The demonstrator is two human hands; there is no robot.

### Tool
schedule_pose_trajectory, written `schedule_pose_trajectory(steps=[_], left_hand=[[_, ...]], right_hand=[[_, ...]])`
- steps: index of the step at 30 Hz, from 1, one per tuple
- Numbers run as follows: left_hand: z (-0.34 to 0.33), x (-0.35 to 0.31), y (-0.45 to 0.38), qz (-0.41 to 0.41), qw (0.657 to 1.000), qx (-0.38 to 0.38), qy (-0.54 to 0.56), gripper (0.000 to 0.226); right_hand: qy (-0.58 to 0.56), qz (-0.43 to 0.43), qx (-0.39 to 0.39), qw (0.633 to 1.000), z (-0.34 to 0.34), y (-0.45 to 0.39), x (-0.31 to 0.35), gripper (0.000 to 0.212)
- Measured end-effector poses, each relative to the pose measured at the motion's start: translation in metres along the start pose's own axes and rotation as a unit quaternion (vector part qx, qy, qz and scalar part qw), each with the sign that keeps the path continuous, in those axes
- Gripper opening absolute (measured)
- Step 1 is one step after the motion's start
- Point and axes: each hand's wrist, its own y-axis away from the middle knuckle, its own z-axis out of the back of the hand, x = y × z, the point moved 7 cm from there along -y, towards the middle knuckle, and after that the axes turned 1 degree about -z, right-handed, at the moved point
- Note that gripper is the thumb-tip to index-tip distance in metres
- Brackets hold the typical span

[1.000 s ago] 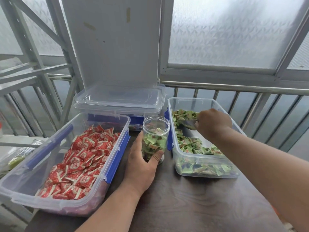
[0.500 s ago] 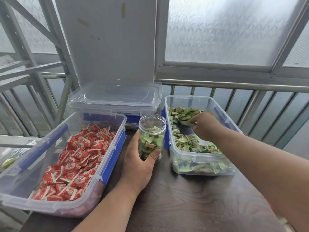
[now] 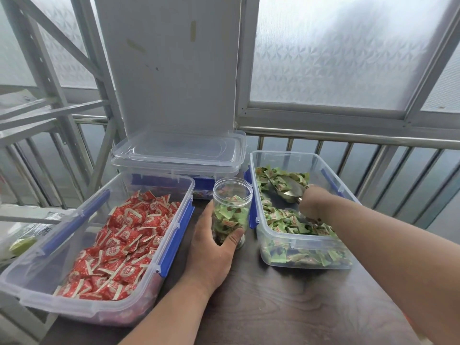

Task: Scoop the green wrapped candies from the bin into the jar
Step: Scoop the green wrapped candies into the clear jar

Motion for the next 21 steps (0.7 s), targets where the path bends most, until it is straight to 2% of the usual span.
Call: schedule_pose_trajectory(steps=[2,5,7,9,10,12,14,16,21], left_hand=[[0.001,-0.001,0.000,0.001,1.000,0.001,-0.003,0.091],[0.001,-0.001,0.000,0.001,1.000,0.005,-0.008,0.091],[0.000,-0.002,0.001,0.001,1.000,0.006,-0.012,0.091],[0.001,-0.003,0.000,0.001,1.000,0.008,-0.013,0.090],[0.001,-0.003,0.000,0.000,1.000,0.009,-0.013,0.089],[0.000,-0.003,0.000,-0.002,1.000,0.011,-0.007,0.089],[0.000,-0.002,-0.001,0.001,1.000,0.014,0.001,0.090],[-0.001,-0.001,-0.001,0.003,1.000,0.014,0.001,0.091],[-0.001,0.001,-0.002,0.004,1.000,0.015,-0.002,0.090]], right_hand=[[-0.010,-0.001,0.022,1.000,-0.002,-0.002,-0.001,0.041],[-0.036,0.022,0.016,0.999,0.004,-0.003,-0.001,0.033],[-0.013,0.030,0.010,0.999,0.011,0.005,-0.002,0.031],[-0.074,-0.004,0.025,0.997,0.010,0.003,-0.009,0.030],[-0.058,0.024,0.020,0.998,0.013,0.005,-0.006,0.026],[-0.066,0.022,-0.006,0.998,0.020,0.009,-0.008,0.015],[-0.068,0.003,-0.001,0.998,0.024,0.012,-0.012,0.025],[-0.107,0.033,-0.011,0.994,0.030,0.014,-0.012,0.015],[-0.164,0.051,-0.053,0.984,0.048,0.024,-0.023,0.031]])
